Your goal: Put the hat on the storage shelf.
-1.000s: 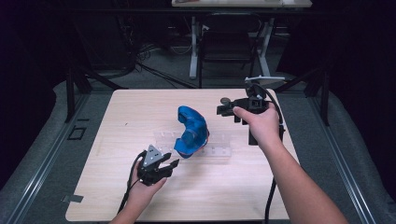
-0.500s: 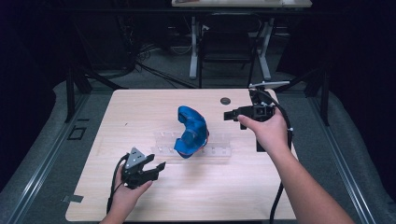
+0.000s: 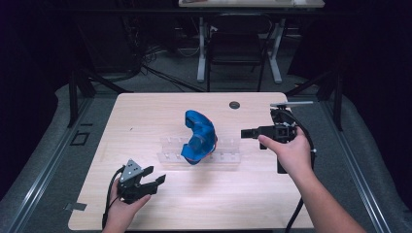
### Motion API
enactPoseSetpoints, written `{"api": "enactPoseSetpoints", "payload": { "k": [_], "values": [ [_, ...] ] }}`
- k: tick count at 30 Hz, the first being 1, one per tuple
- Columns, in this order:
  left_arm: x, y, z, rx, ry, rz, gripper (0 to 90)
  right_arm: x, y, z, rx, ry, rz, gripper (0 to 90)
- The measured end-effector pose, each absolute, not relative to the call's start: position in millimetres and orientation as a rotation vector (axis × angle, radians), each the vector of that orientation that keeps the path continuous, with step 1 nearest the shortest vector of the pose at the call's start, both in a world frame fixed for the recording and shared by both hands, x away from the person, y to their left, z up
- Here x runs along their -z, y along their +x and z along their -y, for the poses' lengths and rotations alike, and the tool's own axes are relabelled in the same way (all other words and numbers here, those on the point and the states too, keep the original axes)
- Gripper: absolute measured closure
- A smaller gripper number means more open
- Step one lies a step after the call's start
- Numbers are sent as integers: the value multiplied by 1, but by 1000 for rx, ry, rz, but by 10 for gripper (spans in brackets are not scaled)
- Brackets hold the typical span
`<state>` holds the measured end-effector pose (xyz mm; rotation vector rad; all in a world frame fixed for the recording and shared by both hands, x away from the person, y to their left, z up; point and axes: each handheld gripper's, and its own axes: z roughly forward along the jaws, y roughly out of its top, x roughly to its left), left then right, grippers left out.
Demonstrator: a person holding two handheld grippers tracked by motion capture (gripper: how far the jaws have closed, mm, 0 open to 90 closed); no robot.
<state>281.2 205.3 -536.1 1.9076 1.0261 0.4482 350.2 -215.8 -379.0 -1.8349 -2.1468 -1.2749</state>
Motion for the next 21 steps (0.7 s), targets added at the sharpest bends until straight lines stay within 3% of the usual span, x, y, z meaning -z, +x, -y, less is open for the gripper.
{"api": "enactPoseSetpoints", "payload": {
  "k": [21],
  "values": [
    [554,281,-224,-431,1909,-1090,413,431,296,232,1295,-1852,2210,398]
  ]
}}
